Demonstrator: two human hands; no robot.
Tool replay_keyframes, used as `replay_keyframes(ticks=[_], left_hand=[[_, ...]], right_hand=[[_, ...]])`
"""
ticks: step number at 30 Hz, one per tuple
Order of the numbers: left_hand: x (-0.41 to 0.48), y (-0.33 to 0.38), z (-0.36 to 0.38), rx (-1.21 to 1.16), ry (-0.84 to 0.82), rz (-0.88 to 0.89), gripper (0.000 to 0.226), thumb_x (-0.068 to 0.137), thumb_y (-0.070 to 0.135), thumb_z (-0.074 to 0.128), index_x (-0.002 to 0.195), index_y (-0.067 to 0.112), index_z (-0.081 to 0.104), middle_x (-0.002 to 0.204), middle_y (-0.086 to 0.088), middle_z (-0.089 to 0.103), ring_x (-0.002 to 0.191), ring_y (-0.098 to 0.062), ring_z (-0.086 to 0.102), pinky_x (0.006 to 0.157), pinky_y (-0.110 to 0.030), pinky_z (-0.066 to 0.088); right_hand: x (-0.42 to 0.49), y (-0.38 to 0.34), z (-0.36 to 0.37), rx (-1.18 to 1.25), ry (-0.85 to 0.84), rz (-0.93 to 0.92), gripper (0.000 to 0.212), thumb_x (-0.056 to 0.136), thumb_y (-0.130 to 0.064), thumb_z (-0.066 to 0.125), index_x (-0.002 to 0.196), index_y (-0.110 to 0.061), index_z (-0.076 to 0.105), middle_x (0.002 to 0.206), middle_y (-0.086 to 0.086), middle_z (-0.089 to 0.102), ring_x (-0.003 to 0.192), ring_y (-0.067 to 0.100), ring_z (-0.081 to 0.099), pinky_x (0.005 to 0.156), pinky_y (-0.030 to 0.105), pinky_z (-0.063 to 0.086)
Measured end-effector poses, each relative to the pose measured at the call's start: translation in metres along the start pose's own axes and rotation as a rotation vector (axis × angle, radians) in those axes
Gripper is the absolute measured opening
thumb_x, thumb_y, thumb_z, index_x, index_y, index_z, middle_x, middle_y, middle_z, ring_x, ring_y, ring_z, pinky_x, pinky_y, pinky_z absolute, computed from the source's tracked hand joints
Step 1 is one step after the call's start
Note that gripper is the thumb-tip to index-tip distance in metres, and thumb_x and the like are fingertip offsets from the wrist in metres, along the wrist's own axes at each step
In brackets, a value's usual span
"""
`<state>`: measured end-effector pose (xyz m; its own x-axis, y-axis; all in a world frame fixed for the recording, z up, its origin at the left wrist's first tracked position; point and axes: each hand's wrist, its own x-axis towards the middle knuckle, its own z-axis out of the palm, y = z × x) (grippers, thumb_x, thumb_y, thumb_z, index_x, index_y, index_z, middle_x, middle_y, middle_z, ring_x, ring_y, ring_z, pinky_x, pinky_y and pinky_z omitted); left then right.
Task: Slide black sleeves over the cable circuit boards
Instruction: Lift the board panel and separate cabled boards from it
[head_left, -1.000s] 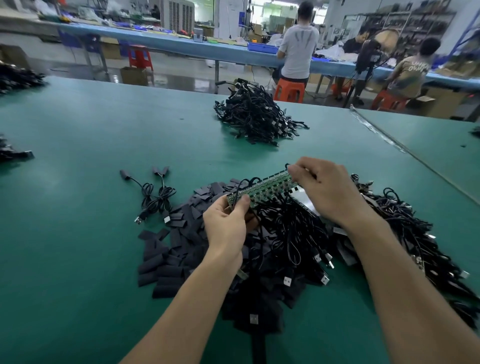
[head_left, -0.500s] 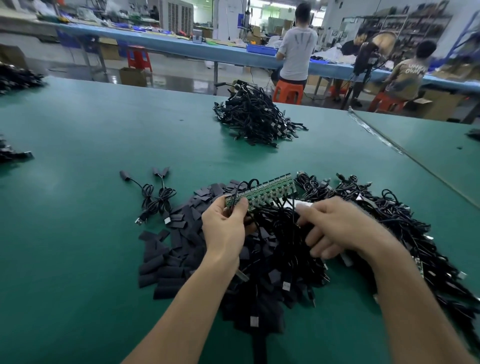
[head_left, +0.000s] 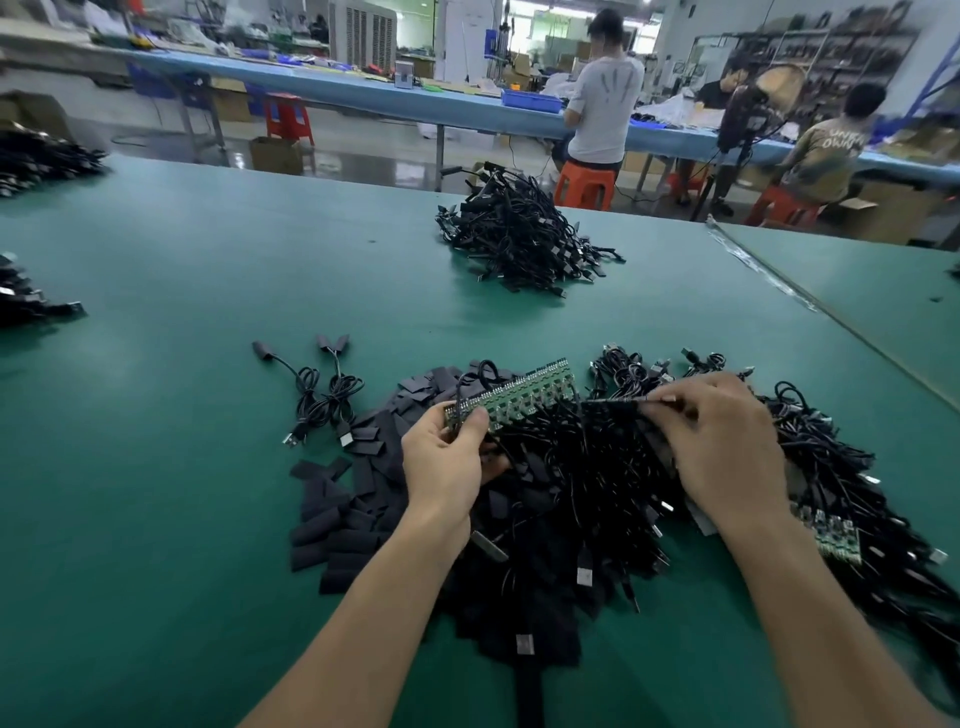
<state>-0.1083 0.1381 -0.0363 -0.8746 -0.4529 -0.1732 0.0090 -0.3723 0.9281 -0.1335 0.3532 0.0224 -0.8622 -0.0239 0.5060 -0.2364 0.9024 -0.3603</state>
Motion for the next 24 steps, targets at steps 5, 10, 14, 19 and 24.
replay_keyframes(ticks=[5,10,14,19,24], left_hand=[[-0.010,0.009,0.006,-0.121,-0.086,0.013,0.009,0.095,0.011,0.067,0.103,0.013,0.066,0.079,-0.004,0.064,0.062,-0.010,0.066,0.058,-0.028,0.058],[-0.022,0.017,0.017,-0.259,-0.093,0.070,0.009,0.094,0.010,0.067,0.085,0.012,0.068,0.073,-0.001,0.064,0.067,-0.012,0.064,0.058,-0.026,0.056],[-0.016,0.018,0.014,-0.376,0.058,0.051,0.015,0.095,0.012,0.065,0.081,0.013,0.065,0.070,0.003,0.064,0.064,-0.010,0.060,0.054,-0.024,0.054],[-0.017,0.021,0.008,-0.313,-0.104,0.065,0.022,0.094,0.012,0.065,0.074,0.018,0.069,0.068,0.004,0.064,0.063,-0.011,0.062,0.056,-0.026,0.056],[-0.030,0.013,0.021,-0.130,-0.269,0.037,0.016,0.095,0.015,0.066,0.080,0.017,0.068,0.070,0.001,0.063,0.060,-0.015,0.062,0.060,-0.033,0.059]], right_hand=[[0.033,-0.002,0.004,0.207,0.201,-0.026,0.025,0.089,-0.036,0.069,0.100,-0.014,0.071,0.081,0.001,0.067,0.078,0.027,0.062,0.072,0.035,0.048],[0.050,0.008,0.003,0.278,0.168,-0.006,0.032,0.089,-0.042,0.068,0.103,-0.013,0.068,0.077,-0.008,0.061,0.071,0.015,0.057,0.068,0.026,0.043],[0.046,0.022,0.000,0.322,0.123,0.029,0.020,0.088,-0.033,0.072,0.086,-0.016,0.062,0.065,-0.021,0.056,0.057,-0.010,0.057,0.056,0.001,0.036],[0.051,0.023,0.000,0.523,0.271,0.188,0.013,0.093,-0.027,0.069,0.088,-0.018,0.060,0.070,-0.012,0.063,0.062,-0.003,0.066,0.069,0.022,0.057],[0.084,-0.008,-0.026,1.033,0.430,0.320,0.010,0.092,-0.021,0.070,0.088,-0.019,0.062,0.085,0.000,0.067,0.059,0.014,0.069,0.065,0.037,0.062]])
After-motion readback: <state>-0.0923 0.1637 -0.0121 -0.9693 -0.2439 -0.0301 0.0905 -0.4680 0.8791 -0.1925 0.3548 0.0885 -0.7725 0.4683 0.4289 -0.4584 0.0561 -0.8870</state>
